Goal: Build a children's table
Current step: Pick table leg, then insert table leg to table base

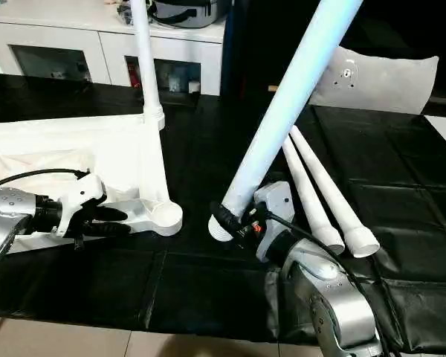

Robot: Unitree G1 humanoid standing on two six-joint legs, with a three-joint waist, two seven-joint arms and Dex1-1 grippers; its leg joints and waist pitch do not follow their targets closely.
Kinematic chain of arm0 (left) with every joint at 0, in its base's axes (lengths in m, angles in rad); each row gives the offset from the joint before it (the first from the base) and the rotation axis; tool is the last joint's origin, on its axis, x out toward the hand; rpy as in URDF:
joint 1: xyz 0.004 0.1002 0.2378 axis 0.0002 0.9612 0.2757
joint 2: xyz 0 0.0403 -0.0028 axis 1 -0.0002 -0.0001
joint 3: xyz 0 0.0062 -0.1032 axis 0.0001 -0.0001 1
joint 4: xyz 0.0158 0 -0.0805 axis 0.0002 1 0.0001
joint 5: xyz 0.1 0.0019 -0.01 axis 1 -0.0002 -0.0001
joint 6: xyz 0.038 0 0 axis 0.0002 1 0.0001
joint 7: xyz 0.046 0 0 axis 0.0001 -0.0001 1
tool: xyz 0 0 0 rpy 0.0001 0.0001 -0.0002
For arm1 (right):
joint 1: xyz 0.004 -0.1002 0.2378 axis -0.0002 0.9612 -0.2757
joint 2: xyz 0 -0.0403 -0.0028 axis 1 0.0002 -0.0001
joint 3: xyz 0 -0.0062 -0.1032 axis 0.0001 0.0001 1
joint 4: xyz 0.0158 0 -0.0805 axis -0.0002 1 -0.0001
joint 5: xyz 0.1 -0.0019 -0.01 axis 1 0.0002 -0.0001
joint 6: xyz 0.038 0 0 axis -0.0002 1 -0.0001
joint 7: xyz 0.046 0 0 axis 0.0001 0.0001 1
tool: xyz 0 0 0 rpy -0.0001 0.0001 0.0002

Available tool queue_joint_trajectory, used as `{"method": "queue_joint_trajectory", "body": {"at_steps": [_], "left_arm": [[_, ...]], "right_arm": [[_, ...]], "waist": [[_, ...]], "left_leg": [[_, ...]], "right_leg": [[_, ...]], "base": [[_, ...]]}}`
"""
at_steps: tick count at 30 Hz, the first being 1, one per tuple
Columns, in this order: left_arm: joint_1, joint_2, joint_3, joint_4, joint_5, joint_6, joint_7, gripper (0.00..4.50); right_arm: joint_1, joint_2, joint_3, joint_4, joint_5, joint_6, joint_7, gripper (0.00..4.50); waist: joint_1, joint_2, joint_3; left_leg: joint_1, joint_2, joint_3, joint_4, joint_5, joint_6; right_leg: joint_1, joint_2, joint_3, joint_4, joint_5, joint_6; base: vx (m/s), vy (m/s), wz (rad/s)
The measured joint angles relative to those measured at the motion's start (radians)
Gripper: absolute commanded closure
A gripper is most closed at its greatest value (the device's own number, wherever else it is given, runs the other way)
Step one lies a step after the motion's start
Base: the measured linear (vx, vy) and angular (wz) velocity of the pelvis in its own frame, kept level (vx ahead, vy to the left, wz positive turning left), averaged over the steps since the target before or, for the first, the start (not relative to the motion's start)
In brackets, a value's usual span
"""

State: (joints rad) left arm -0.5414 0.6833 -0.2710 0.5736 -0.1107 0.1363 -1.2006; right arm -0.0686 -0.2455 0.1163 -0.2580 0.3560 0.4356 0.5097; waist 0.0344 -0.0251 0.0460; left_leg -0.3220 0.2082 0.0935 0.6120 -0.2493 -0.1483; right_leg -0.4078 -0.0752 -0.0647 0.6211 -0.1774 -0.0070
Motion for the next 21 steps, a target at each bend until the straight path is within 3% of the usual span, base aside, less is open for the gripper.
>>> {"method": "queue_joint_trajectory", "body": {"at_steps": [9,14,21], "left_arm": [[-0.011,-0.003,-0.002,0.035,0.014,-0.023,-0.036,3.85],[-0.013,-0.004,-0.004,0.042,0.03,-0.056,-0.043,4.38],[0.007,-0.068,-0.012,-0.048,0.027,-0.034,-0.058,4.5]], "right_arm": [[0.0,-0.004,0.0,0.0,0.001,0.012,0.004,2.59],[-0.003,-0.004,0.0,0.0,0.003,0.014,0.01,2.59],[-0.032,-0.013,0.006,-0.006,0.007,0.036,0.022,2.59]], "waist": [[0.001,0.0,0.0],[0.001,-0.001,0.0],[0.001,-0.004,0.001]], "left_leg": [[0.004,0.0,0.004,-0.013,0.006,0.0],[0.005,0.001,0.006,-0.013,0.007,0.0],[0.005,0.001,0.009,-0.015,0.006,0.001]], "right_leg": [[0.0,0.0,0.0,-0.005,0.001,-0.002],[0.0,0.0,0.001,-0.005,0.002,-0.002],[-0.001,-0.001,0.001,-0.008,0.001,-0.002]], "base": [[0.0,0.0,0.0],[0.0,0.0,0.0],[0.0,0.0,0.0]]}}
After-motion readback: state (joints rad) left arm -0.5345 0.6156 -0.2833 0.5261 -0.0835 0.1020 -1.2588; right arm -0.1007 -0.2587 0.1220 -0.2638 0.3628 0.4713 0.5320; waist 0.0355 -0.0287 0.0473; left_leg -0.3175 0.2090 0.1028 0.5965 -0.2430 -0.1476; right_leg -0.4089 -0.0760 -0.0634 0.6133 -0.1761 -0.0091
